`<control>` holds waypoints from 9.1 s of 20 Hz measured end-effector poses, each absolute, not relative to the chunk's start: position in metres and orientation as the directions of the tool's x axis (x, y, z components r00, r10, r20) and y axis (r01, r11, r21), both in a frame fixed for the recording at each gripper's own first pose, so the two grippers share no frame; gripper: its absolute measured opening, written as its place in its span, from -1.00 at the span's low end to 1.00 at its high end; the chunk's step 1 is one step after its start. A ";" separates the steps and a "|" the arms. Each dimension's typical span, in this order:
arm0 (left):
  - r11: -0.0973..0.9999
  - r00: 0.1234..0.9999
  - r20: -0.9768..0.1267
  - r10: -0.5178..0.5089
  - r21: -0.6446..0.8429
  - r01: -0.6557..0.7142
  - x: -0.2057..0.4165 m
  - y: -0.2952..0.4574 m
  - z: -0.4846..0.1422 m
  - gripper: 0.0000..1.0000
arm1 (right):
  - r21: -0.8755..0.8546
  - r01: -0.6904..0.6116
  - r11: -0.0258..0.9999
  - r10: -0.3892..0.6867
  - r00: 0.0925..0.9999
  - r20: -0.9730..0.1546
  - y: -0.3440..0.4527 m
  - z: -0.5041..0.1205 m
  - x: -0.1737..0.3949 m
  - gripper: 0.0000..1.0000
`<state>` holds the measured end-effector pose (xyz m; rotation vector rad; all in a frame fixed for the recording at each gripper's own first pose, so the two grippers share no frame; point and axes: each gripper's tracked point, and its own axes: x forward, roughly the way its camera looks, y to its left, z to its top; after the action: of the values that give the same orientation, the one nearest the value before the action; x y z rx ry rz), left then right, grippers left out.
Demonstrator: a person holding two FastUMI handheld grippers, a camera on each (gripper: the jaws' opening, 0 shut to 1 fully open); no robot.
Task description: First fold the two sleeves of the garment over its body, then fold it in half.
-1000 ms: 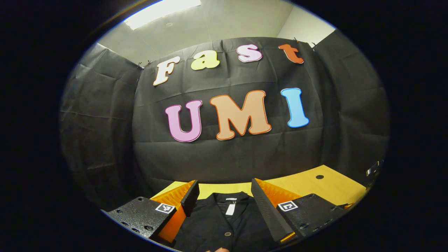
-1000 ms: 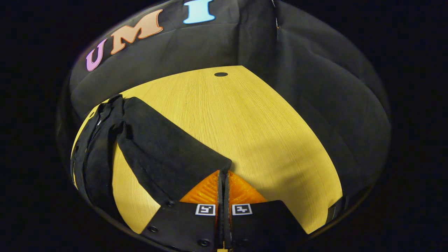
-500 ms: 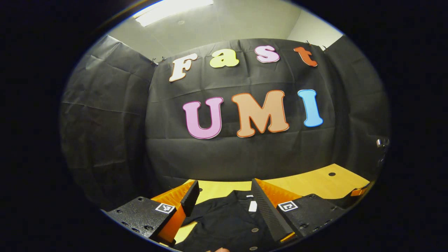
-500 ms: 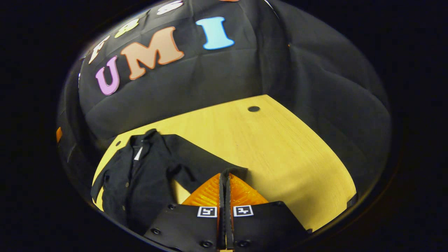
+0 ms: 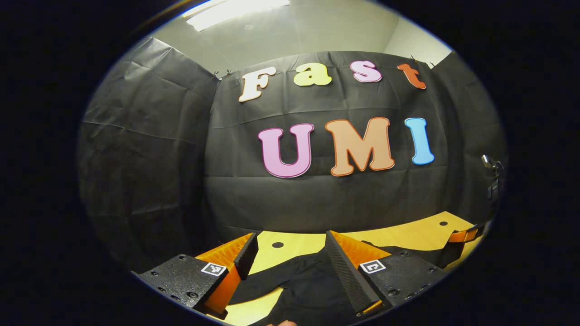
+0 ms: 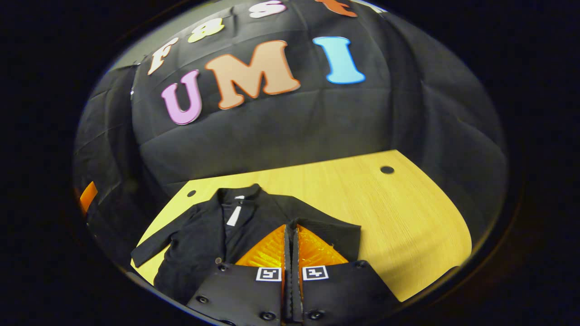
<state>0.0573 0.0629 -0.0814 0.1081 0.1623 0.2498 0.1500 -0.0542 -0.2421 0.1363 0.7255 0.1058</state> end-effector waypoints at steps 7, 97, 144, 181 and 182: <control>0.950 0.939 -0.166 0.302 0.128 -0.283 0.045 0.117 -0.092 0.82 | 0.148 -0.214 0.966 0.260 0.746 -0.613 0.055 -0.231 0.165 -0.95; 0.979 0.790 -0.595 -0.148 0.026 0.203 0.161 -0.078 -0.264 -1.00 | -0.014 0.056 0.998 -0.054 0.840 -0.539 -0.118 -0.225 0.124 0.99; 0.986 0.766 -0.628 0.140 0.160 -0.049 -0.085 0.070 -0.270 0.89 | -0.064 -0.064 0.996 0.001 0.718 -0.696 -0.076 -0.309 -0.063 1.00; 0.995 0.705 -0.705 -0.082 -0.095 0.021 -0.145 0.076 -0.300 -1.00 | 0.198 -0.099 0.975 0.218 0.594 -0.774 0.007 -0.313 -0.089 -0.94; 0.995 0.723 -0.686 -0.087 -0.097 0.027 -0.131 0.075 -0.287 -1.00 | 0.210 -0.103 0.972 0.229 0.603 -0.764 0.010 -0.303 -0.080 -0.95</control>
<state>-0.1312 0.0753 -0.2867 -0.0820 0.7607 -0.0632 -0.0797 0.0103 -0.3032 0.1493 0.9042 0.1932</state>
